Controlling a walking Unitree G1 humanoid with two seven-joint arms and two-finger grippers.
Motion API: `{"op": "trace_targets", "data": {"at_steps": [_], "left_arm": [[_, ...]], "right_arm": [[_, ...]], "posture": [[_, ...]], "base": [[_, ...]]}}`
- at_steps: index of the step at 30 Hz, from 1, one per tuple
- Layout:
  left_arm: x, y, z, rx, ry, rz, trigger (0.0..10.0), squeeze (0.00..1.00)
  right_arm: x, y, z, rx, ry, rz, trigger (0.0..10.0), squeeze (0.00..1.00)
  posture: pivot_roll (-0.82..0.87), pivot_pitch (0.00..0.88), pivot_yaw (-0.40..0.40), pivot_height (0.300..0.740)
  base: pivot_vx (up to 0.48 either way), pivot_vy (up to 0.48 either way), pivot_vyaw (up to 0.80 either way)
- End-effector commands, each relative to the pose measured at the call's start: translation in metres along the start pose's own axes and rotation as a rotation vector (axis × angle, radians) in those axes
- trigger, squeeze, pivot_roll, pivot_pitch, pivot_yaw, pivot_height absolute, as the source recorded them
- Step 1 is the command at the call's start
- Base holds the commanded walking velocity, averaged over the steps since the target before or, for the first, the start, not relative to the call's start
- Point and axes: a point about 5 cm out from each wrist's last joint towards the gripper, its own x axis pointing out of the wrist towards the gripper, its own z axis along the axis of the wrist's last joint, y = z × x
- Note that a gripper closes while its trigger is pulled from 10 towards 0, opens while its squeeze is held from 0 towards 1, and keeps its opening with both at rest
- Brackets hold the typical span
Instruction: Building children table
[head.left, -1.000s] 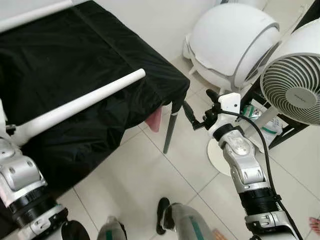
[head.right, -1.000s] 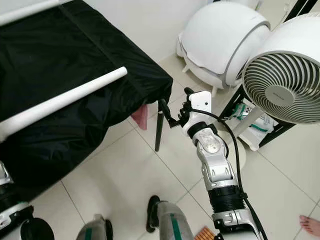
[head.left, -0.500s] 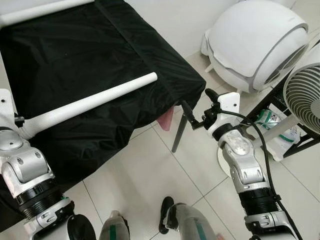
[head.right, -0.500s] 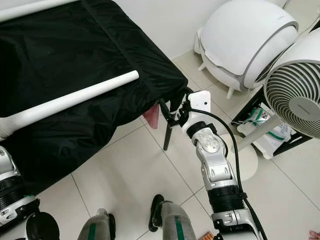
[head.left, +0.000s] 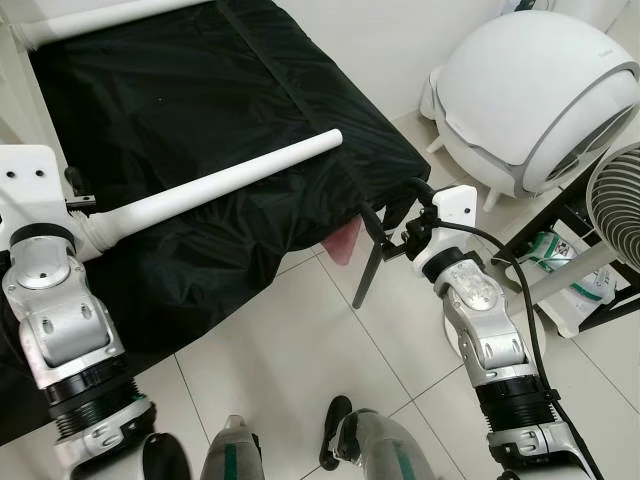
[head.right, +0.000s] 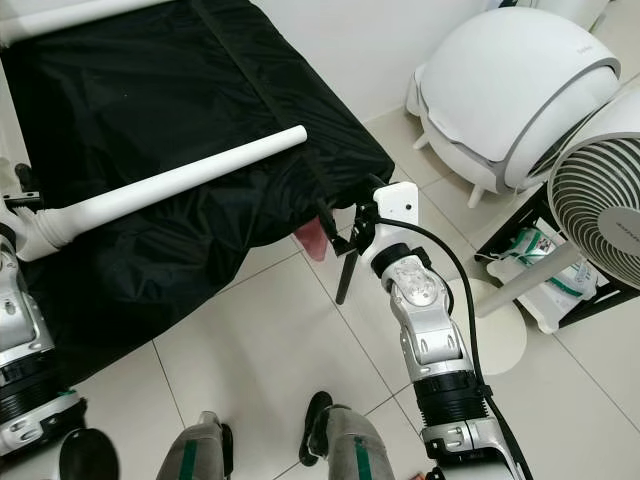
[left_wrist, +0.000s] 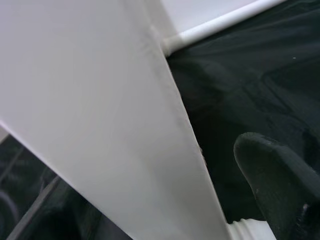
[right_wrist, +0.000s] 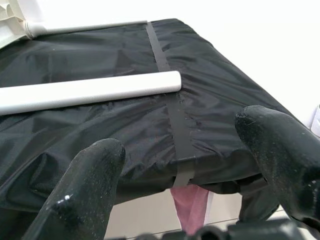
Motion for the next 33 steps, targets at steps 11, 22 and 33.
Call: {"op": "trace_targets", "data": {"at_steps": [11, 22, 33], "left_arm": [[-0.02, -0.01, 0.002, 0.023, -0.022, -0.473, 10.0, 0.0], [-0.029, 0.021, -0.017, 0.172, 0.077, -0.522, 10.0, 0.0], [-0.063, 0.028, -0.024, 0.228, 0.148, -0.703, 10.0, 0.0]], "right_arm": [[0.006, 0.006, 0.0, 0.008, -0.011, 0.041, 10.0, 0.0], [0.011, 0.006, 0.001, -0.002, -0.02, 0.055, 10.0, 0.0], [0.016, 0.008, 0.001, -0.001, -0.023, 0.069, 10.0, 0.0]], "posture": [[0.05, 0.084, -0.022, 0.74], [0.06, 0.081, -0.03, 0.74], [0.09, 0.078, -0.045, 0.74]], "base": [[0.0, 0.0, 0.0], [0.0, 0.0, 0.0], [0.0, 0.0, 0.0]]}}
